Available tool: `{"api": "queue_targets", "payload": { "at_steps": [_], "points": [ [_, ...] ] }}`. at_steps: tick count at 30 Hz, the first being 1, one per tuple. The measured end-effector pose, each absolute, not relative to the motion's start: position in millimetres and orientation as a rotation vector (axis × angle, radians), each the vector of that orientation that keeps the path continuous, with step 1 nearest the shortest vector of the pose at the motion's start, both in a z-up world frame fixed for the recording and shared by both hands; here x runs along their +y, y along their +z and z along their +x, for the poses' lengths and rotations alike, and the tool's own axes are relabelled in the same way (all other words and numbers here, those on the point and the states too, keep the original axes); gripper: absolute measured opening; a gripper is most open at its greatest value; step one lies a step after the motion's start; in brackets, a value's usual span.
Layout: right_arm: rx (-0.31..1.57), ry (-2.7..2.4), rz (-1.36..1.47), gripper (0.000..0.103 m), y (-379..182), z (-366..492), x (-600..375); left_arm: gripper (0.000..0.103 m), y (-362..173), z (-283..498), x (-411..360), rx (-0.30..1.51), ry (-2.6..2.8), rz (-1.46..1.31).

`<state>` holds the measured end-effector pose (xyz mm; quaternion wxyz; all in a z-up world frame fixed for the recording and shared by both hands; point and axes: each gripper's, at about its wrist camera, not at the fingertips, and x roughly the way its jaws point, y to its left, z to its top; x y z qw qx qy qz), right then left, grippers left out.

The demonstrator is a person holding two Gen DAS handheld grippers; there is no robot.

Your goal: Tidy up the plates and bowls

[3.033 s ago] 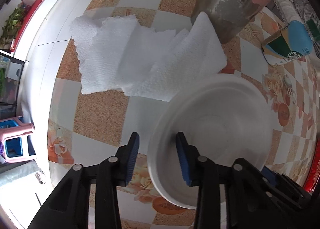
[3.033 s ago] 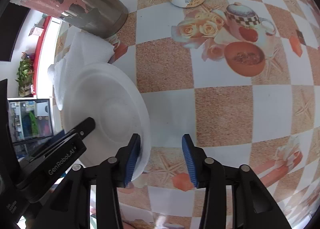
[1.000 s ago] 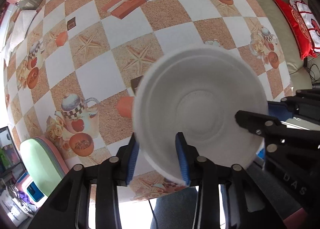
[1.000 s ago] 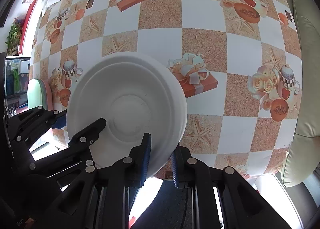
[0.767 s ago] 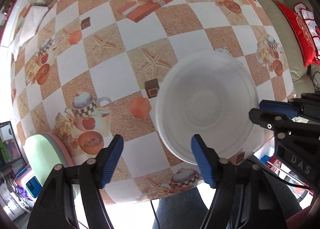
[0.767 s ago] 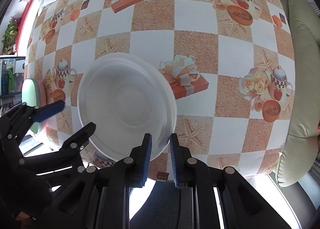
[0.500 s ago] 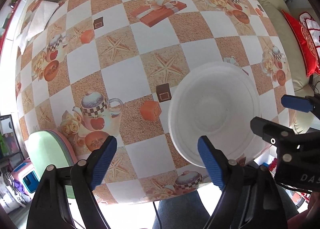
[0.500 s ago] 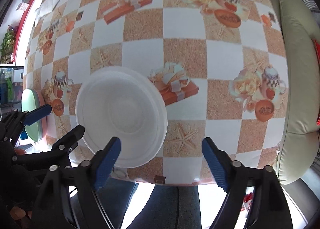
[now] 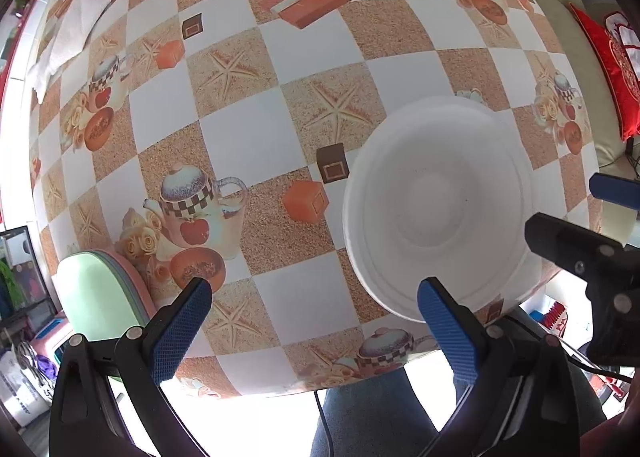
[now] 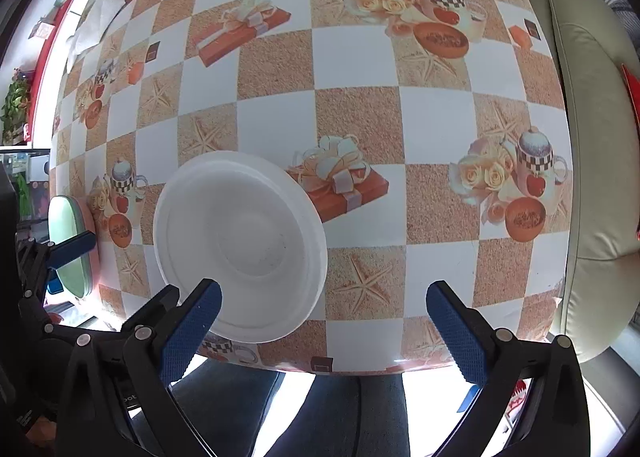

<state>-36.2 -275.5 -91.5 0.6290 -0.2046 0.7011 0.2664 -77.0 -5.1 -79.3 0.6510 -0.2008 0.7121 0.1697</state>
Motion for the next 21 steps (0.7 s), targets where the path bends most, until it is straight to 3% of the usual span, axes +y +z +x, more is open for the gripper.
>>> {"api": "queue_targets", "payload": {
  "at_steps": [21],
  "points": [
    [1.681, 0.572, -0.453, 0.103, -107.9, -37.0, -283.5, 0.103, -95.3, -84.5, -4.5, 1.643, 0.394, -0.489]
  ]
}}
